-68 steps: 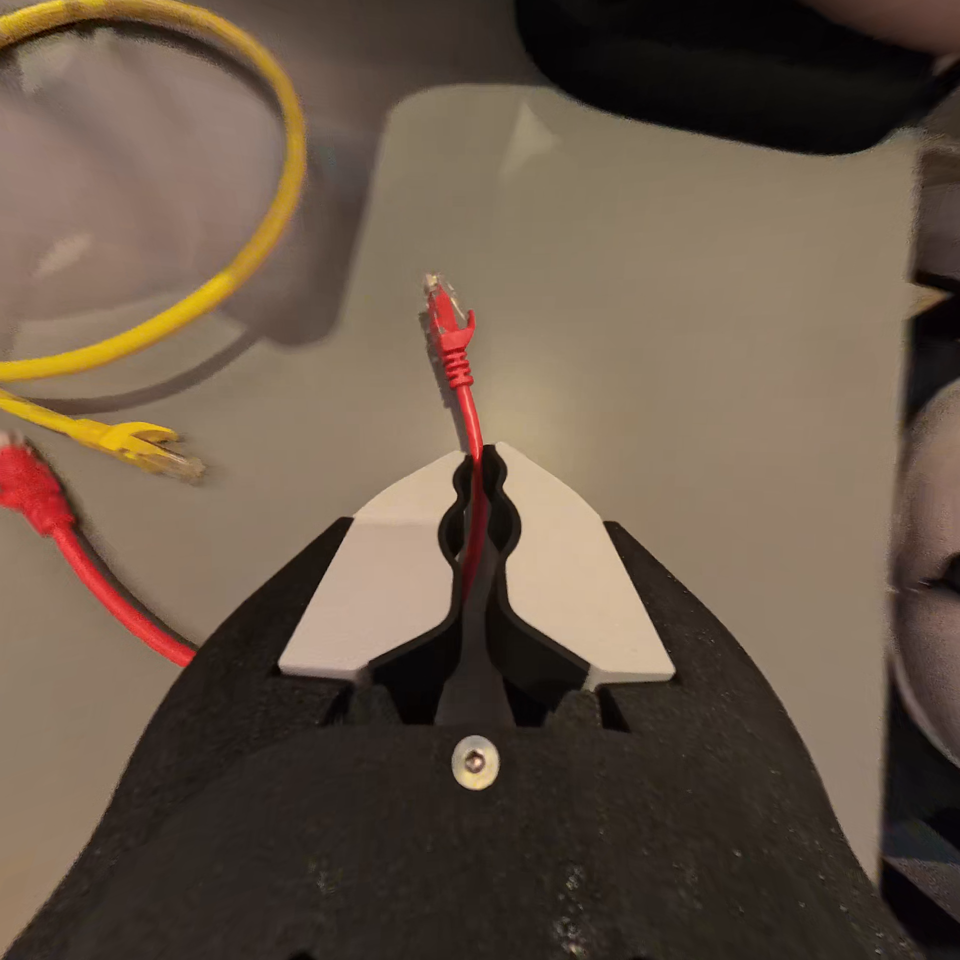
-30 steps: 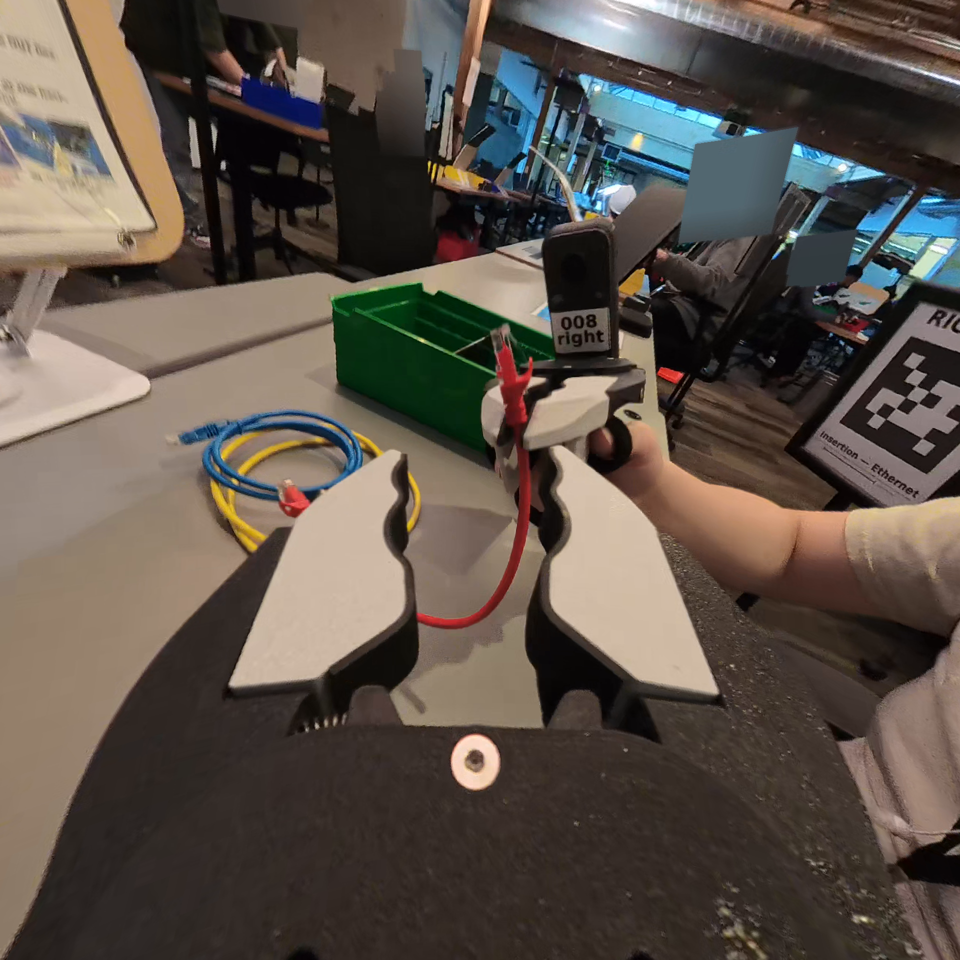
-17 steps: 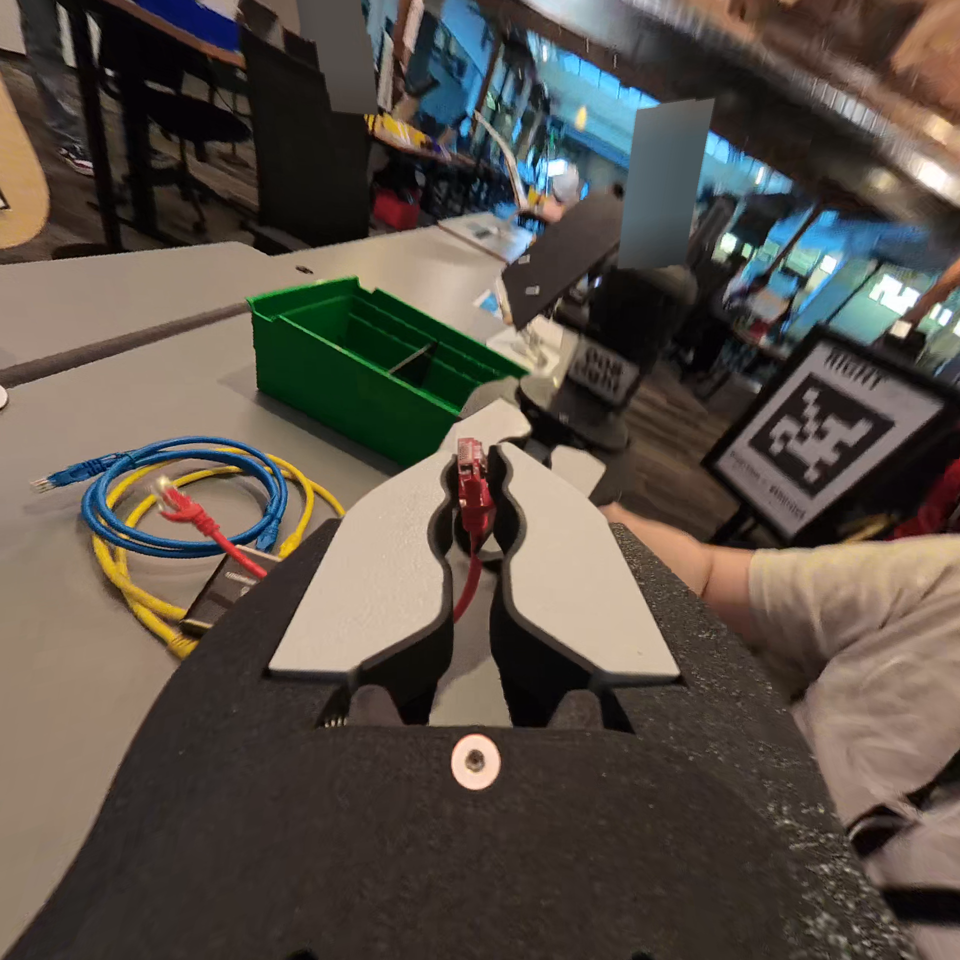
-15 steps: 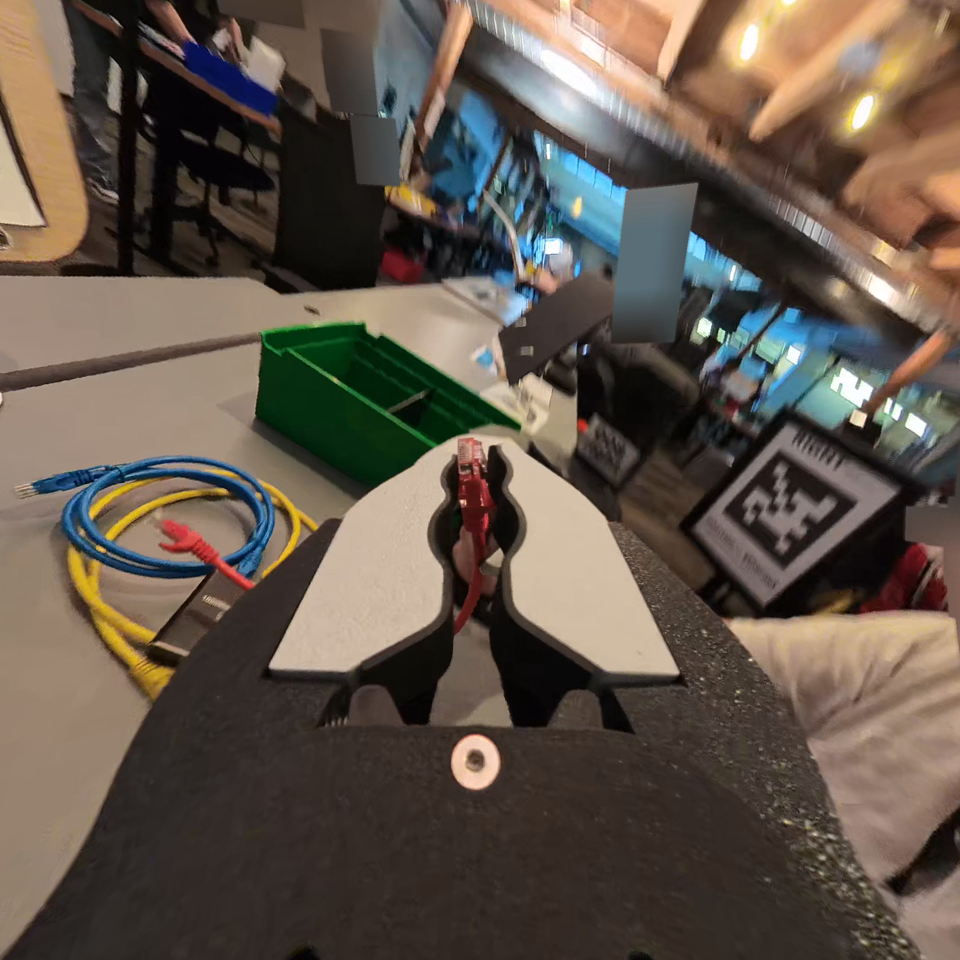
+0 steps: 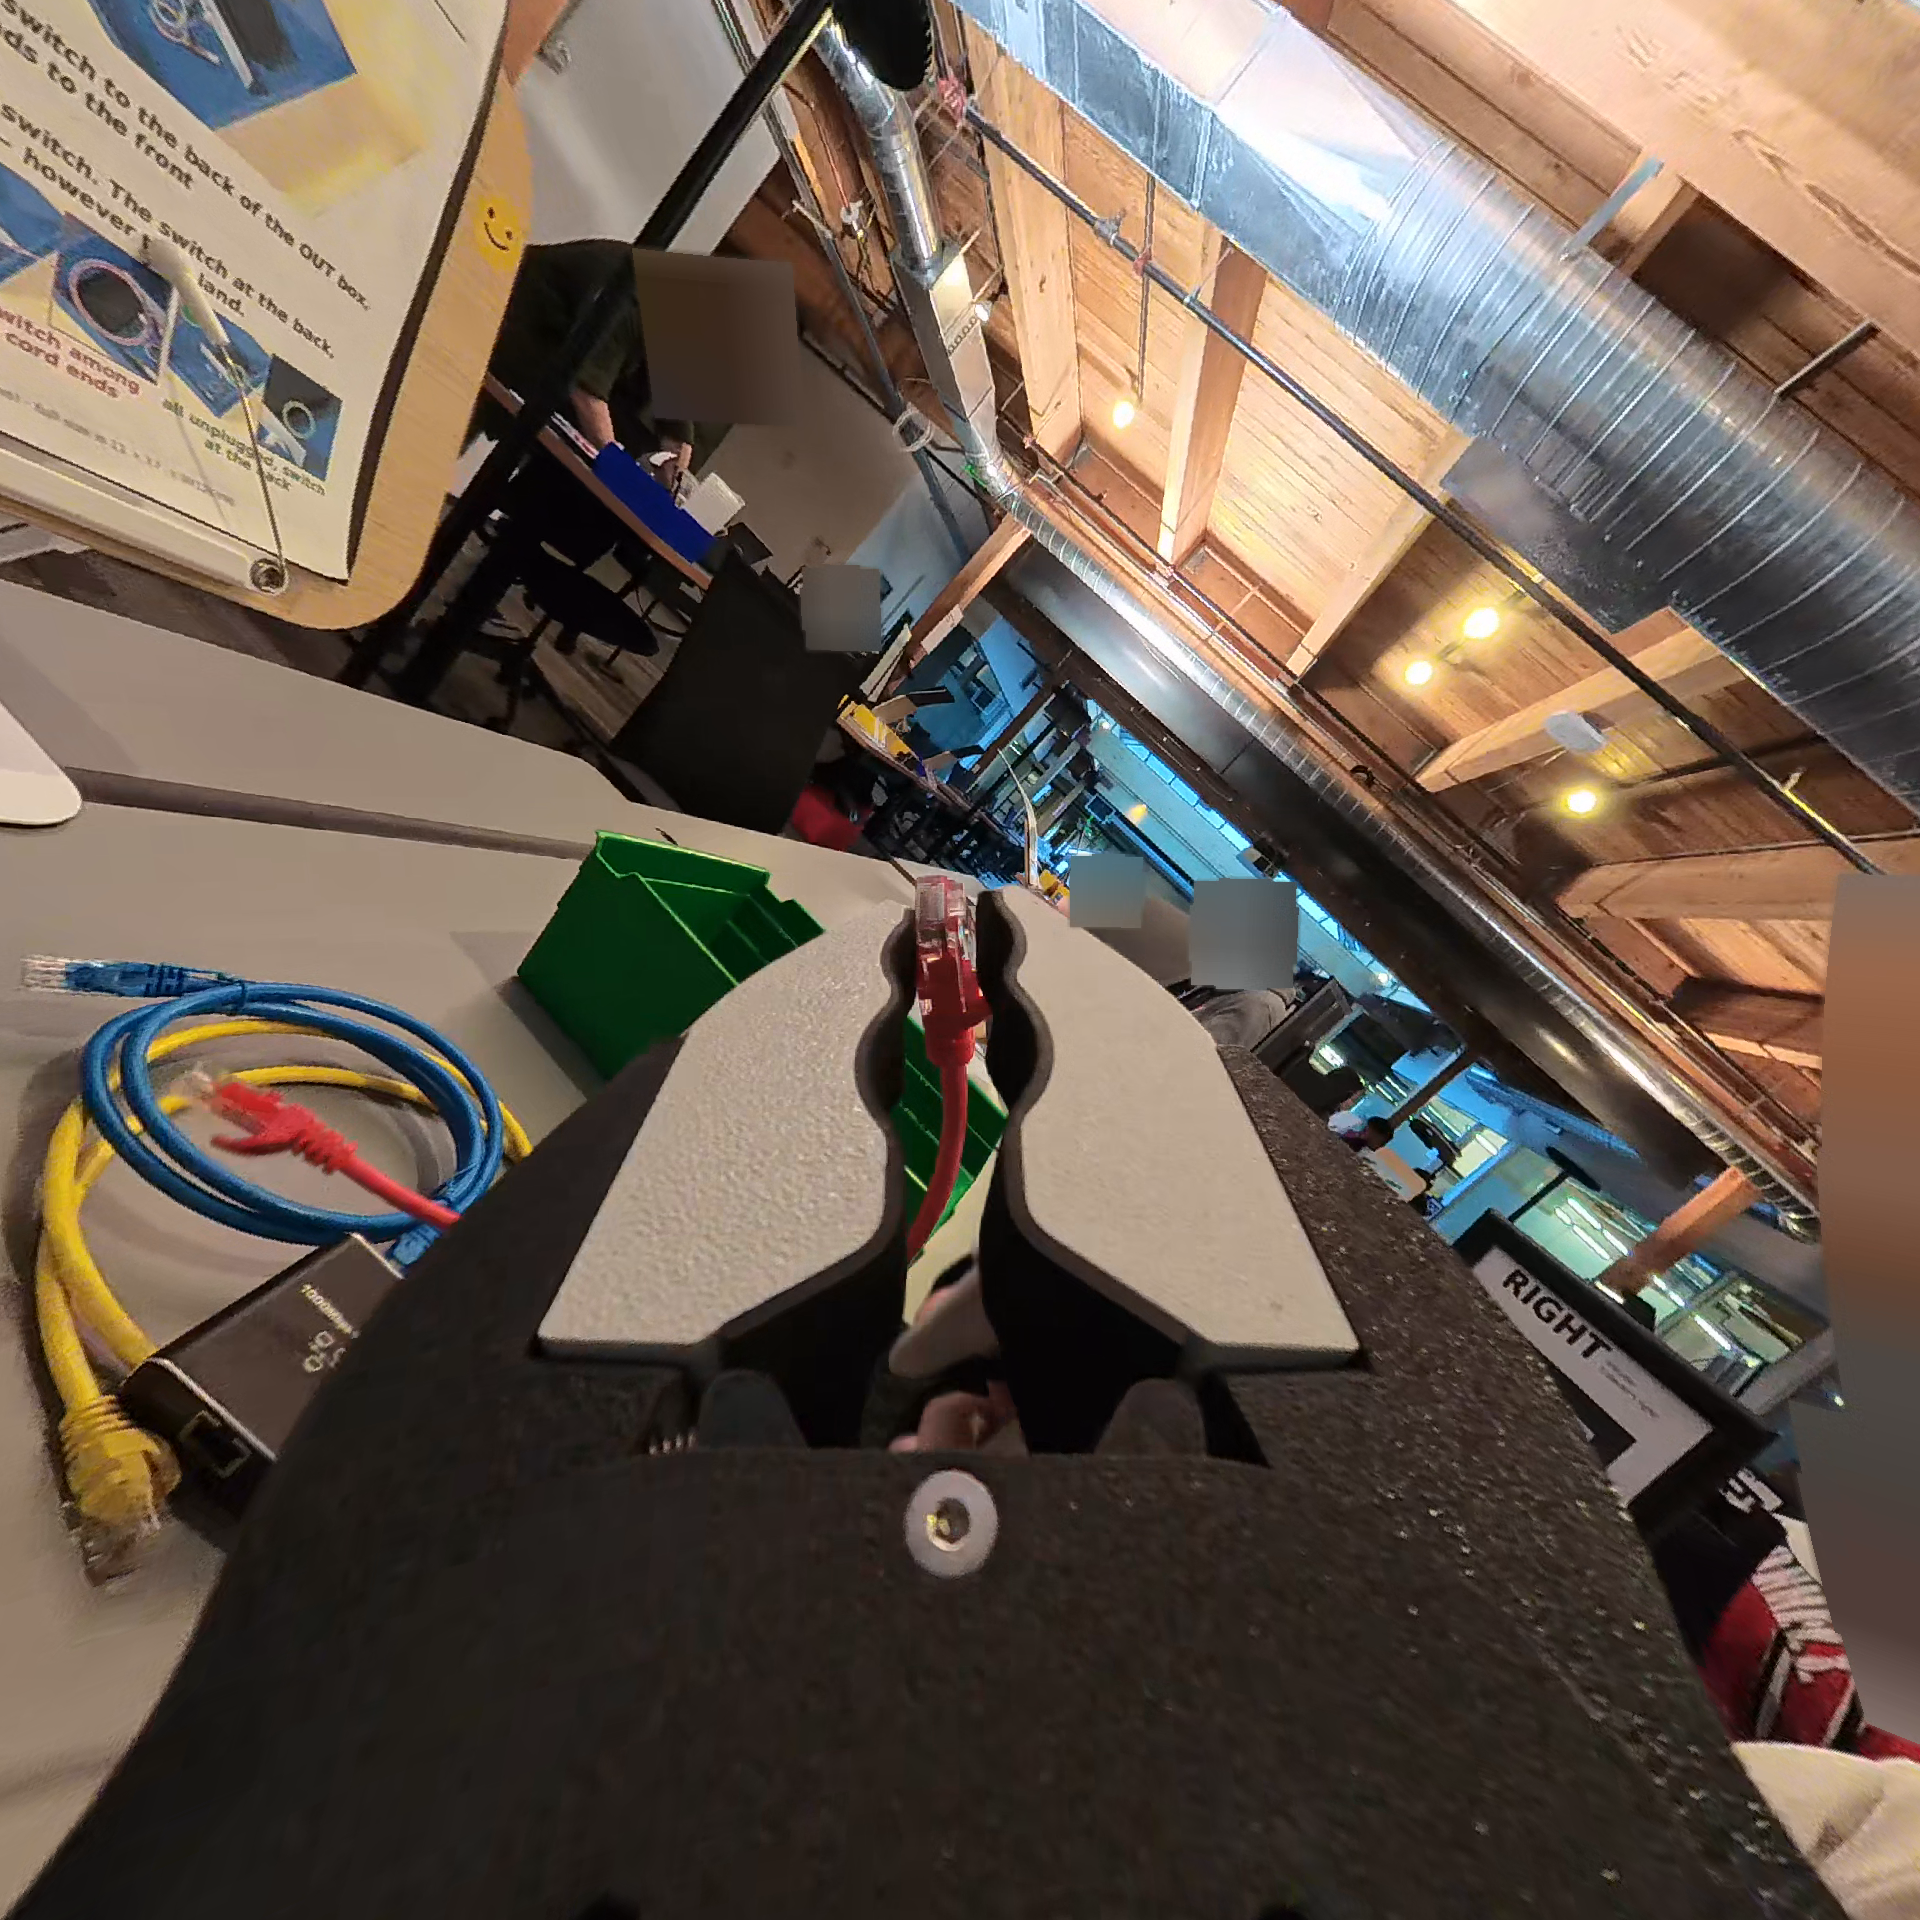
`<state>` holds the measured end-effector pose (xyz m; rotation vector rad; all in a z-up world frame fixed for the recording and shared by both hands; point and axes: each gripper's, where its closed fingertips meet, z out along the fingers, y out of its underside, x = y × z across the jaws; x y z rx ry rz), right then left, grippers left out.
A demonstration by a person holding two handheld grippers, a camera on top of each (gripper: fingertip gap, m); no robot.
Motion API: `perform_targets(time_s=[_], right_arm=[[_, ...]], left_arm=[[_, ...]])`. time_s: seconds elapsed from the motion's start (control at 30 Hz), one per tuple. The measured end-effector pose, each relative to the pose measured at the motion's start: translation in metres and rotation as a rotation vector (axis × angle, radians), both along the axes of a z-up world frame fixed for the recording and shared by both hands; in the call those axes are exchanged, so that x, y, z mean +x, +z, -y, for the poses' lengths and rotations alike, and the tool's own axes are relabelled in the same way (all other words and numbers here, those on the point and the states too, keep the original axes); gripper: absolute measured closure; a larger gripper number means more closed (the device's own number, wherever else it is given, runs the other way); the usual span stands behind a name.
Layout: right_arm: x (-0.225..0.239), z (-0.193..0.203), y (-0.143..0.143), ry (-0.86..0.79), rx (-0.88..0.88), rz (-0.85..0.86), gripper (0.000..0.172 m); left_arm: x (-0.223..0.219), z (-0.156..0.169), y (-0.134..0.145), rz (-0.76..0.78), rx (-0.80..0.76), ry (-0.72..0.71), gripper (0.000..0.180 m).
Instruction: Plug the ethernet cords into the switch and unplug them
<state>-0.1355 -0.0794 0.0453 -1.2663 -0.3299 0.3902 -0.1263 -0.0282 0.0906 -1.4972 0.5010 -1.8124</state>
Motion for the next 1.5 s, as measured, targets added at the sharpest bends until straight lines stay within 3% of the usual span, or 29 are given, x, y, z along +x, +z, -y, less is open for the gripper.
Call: perform_targets(time_s=[0.13,0.2,0.23,0.27,0.33,0.43,0.5,0.57,0.63,0.7,0.8,0.83,1.03,1.1,1.13,1.2,1.23,1.3,1.37,1.5], right_arm=[[0.029,-0.001,0.022,-0.238,0.139,0.111,0.139],[0.025,-0.016,0.012,-0.202,0.041,0.177,0.127],[0.026,-0.025,0.004,-0.189,-0.025,0.191,0.128],[0.019,-0.026,-0.002,-0.113,-0.07,0.221,0.161],[0.014,-0.021,0.002,0.019,-0.095,0.198,0.167],[0.017,-0.005,0.015,0.269,-0.159,0.129,0.167],[0.023,0.004,0.02,0.417,-0.227,0.123,0.167],[0.029,0.009,0.019,0.503,-0.302,0.143,0.167],[0.029,0.012,0.016,0.536,-0.338,0.214,0.167],[0.028,0.012,0.01,0.544,-0.378,0.266,0.167],[0.025,0.013,0.004,0.56,-0.402,0.301,0.167],[0.025,0.013,0.003,0.558,-0.402,0.306,0.167],[0.037,0.008,0.01,0.499,-0.349,0.259,0.166],[0.047,0.005,0.03,0.351,-0.208,0.218,0.149],[0.049,0.013,0.042,0.294,-0.112,0.204,0.15],[0.024,0.049,0.047,0.406,0.009,0.219,0.171],[0.009,0.059,0.039,0.49,-0.024,0.192,0.17],[-0.014,0.052,0.016,0.567,-0.171,0.106,0.148],[-0.015,0.021,0.002,0.44,-0.206,0.026,0.139],[0.007,0.005,0.037,0.36,-0.011,-0.239,0.132]], left_arm=[[-0.001,0.003,0.007,0.019,-0.003,-0.003,0.17],[-0.002,0.004,0.008,0.028,-0.009,-0.013,0.17],[-0.001,0.005,0.008,0.034,-0.016,-0.029,0.17],[0.0,0.008,0.007,0.033,-0.021,-0.047,0.17],[-0.001,0.013,0.009,0.041,-0.003,-0.093,0.167],[-0.011,0.027,0.01,-0.052,0.193,-0.238,0.139],[-0.018,0.026,-0.008,-0.262,0.423,-0.238,0.133],[-0.023,0.029,-0.012,-0.368,0.615,-0.226,0.128],[-0.023,0.04,-0.006,-0.375,0.715,-0.269,0.141],[-0.018,0.052,-0.003,-0.383,0.774,-0.314,0.143],[-0.008,0.055,-0.015,-0.471,0.844,-0.331,0.152],[-0.006,0.055,-0.019,-0.488,0.865,-0.328,0.165],[0.002,0.06,-0.017,-0.435,0.834,-0.338,0.168],[0.003,0.055,-0.01,-0.406,0.805,-0.314,0.168],[0.002,0.053,-0.005,-0.383,0.783,-0.308,0.168],[0.0,0.05,0.005,-0.328,0.744,-0.298,0.168],[-0.001,0.049,0.009,-0.298,0.729,-0.296,0.168],[-0.003,0.049,0.015,-0.257,0.7,-0.301,0.168],[-0.002,0.055,0.017,-0.233,0.692,-0.329,0.168],[0.002,0.069,0.011,-0.22,0.685,-0.378,0.168]])
